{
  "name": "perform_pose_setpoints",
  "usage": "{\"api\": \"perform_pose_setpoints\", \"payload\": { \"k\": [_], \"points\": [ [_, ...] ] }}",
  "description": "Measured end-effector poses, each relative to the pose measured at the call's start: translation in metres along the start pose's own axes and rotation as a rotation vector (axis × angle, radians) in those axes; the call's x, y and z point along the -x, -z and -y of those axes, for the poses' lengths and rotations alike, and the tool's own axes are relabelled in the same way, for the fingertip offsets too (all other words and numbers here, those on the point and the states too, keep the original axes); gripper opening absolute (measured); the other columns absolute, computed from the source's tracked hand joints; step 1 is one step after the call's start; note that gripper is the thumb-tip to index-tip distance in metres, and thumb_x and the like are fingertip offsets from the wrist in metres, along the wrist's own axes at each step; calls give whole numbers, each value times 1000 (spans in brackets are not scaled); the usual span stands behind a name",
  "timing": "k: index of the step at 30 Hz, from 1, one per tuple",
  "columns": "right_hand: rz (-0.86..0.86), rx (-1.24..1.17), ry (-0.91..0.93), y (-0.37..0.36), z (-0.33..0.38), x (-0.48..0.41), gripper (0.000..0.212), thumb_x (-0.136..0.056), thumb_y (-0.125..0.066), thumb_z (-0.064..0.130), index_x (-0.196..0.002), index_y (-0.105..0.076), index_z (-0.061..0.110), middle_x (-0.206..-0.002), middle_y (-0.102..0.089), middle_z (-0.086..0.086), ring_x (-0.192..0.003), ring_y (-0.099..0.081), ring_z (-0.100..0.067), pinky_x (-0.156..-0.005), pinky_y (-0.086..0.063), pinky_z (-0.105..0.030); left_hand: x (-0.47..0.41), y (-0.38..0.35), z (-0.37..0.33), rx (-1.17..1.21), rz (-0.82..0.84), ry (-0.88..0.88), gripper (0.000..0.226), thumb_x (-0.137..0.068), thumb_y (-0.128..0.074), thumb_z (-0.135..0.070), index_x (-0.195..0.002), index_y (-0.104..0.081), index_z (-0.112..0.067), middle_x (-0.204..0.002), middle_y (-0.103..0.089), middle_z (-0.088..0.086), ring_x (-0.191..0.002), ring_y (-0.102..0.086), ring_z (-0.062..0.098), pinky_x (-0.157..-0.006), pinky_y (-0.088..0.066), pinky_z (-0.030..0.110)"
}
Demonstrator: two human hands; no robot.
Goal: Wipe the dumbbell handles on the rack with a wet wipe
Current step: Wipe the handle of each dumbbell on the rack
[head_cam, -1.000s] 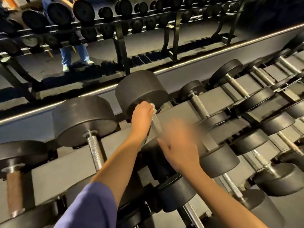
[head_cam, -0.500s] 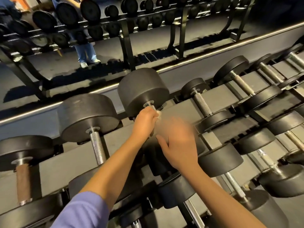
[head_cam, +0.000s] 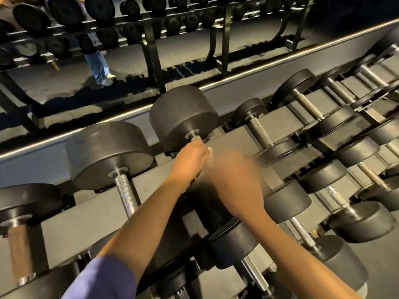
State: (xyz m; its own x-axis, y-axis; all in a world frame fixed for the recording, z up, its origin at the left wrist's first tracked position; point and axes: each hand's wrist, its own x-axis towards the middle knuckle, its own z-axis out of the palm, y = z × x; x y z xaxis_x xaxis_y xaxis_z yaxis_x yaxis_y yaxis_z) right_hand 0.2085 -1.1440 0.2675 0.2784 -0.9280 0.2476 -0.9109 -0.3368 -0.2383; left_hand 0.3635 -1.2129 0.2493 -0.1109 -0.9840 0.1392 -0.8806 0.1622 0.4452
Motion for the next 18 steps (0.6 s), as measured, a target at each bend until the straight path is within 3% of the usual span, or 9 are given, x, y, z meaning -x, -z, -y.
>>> {"api": "perform_pose_setpoints", "payload": {
  "k": [4,10,13,18],
  "points": [
    [53,-35,-7,7,0,0,47,-94,-45,47,-132,-50,20,-143,-45,-3,-138,-33,-23,-114,-23,-46,-12,6,3,-28,-81,27,18,-91,-54,-11,-79,-64,-3,-90,-51,5,-84,-50,21,-71,-42,34],
    [92,17,-31,7,1,-2,55,-93,-29,52,-135,-47,22,-143,-44,-1,-138,-33,-21,-115,-24,-45,-15,9,7,-50,256,-209,21,-93,-57,-14,-107,-70,-5,-110,-59,11,-109,-53,28,-88,-43,40],
    [95,18,-42,7,2,-2,59,-92,-24,55,-135,-48,22,-143,-44,-1,-138,-34,-22,-114,-22,-45,-20,14,9,-230,118,-190,19,-91,-54,-4,-106,-65,-6,-110,-54,11,-109,-50,29,-75,-49,41],
    [93,3,-49,9,3,-2,58,-93,-26,54,-135,-48,22,-144,-44,0,-138,-34,-22,-114,-22,-44,-18,9,20,-356,-85,-100,32,-81,-60,5,-111,-64,-4,-114,-59,15,-98,-56,32,-58,-43,36]
  ]
}}
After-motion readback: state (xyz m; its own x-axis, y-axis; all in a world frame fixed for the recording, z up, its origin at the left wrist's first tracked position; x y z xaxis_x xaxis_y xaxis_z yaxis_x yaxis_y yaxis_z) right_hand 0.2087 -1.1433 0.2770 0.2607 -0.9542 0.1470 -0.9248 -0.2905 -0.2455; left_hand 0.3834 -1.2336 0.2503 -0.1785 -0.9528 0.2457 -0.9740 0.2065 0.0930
